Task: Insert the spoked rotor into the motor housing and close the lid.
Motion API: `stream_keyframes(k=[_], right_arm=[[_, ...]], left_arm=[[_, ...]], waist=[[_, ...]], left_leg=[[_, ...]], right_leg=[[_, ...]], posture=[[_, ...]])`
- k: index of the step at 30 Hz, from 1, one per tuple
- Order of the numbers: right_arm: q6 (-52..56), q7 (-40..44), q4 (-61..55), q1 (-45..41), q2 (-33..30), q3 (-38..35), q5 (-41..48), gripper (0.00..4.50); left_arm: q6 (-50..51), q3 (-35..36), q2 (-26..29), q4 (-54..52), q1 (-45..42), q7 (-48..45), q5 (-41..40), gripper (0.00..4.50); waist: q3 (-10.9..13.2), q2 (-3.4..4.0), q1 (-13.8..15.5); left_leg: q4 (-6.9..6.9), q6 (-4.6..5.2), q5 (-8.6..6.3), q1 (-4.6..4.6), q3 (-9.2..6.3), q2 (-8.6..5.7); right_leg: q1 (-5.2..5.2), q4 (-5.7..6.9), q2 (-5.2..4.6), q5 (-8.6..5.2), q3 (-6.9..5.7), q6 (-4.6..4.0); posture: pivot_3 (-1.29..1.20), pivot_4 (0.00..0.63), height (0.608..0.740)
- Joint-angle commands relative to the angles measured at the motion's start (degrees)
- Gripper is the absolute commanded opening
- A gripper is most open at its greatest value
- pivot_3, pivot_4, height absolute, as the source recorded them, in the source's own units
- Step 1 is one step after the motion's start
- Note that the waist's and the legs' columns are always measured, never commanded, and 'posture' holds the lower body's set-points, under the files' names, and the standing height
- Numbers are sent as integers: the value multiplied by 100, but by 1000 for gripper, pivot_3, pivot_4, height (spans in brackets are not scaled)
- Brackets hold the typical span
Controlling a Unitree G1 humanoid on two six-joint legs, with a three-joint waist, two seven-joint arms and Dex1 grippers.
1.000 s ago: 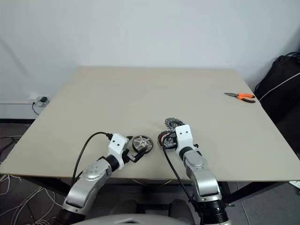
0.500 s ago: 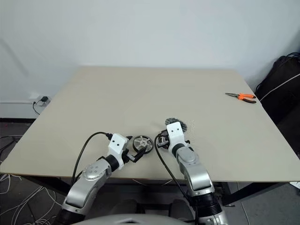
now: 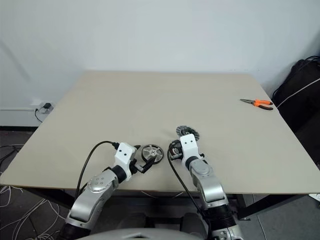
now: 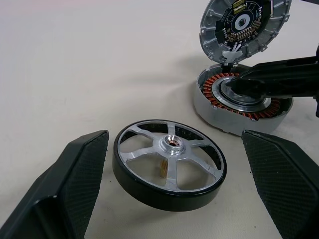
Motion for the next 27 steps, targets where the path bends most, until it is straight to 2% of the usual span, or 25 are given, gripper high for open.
stream_keyframes(k=[1, 10, 17, 27], right_arm=[[-38, -24, -166, 86, -33, -109, 10, 27], [106, 12, -637, 388, -139, -94, 16, 27], [155, 1, -976, 143, -132, -76, 24, 27], [81, -37, -752, -285, 8, 132, -112, 27]], left_arm=[[-144, 24, -4, -125, -71, 4, 16, 4500], [-204, 7, -5, -34, -86, -23, 23, 4500], [-270, -8, -15, 45, -115, -46, 25, 4500], [-311, 18, -15, 67, -70, -39, 22, 4500]], waist=[[-1, 0, 1], [-17, 1, 4], [-16, 3, 2], [-16, 3, 0]], left_leg=[[0, 0, 0, 0, 0, 0], [0, 0, 0, 1, 0, 0], [0, 0, 0, 0, 0, 0], [0, 0, 0, 0, 0, 0]], right_leg=[[0, 0, 0, 0, 0, 0], [2, 0, -3, 0, 0, 0], [-2, 1, -2, 0, 0, 0], [-2, 0, -1, 0, 1, 0]], posture=[[0, 0, 740], [0, 0, 740], [0, 0, 740], [0, 0, 740]])
